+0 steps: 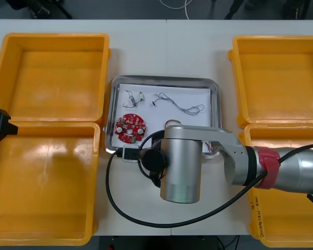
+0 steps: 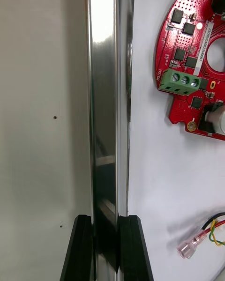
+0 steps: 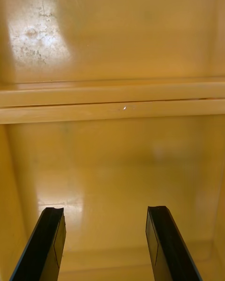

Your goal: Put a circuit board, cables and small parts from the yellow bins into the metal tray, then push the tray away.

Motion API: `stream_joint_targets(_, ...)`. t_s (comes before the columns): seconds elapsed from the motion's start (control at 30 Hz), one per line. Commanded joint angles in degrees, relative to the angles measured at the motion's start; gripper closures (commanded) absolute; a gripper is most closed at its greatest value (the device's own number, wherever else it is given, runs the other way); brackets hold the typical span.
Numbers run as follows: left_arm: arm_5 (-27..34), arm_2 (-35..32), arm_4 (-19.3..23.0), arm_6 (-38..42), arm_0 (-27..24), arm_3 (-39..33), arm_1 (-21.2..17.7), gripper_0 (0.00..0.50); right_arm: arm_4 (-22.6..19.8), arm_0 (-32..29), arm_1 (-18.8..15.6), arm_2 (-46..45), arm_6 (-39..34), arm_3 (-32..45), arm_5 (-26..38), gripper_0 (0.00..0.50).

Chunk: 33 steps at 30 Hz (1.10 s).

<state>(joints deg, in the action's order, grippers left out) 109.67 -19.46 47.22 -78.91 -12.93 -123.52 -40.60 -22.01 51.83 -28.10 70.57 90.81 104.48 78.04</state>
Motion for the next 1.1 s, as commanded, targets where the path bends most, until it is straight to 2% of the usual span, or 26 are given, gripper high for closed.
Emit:
stream_joint_targets(0.03,0.3,-1.0,-0.5,-5.1,0.8,-1.6,-2.4,0.0,-0.7,0.1,-1.8,-1.3,3.5,-4.9,-1.7,0.5)
stream_joint_targets(0.47,0.3,-1.0,-0.5,-5.1,0.8,-1.6,-2.4,0.0,-7.6,3.6,-4.3,-3.4,6.2,-7.1,-3.7,0.5)
stream_joint_targets(0.87,0.3,-1.0,-0.5,-5.1,0.8,-1.6,-2.4,0.0,-11.6,6.2,-5.7,-5.4,8.9,-9.6,-3.9,0.5)
stream_joint_targets(1.1,0.3,-1.0,-0.5,-5.1,0.8,-1.6,-2.4,0.0,-12.3,7.3,-5.6,-5.5,9.8,-11.4,-5.4,0.5)
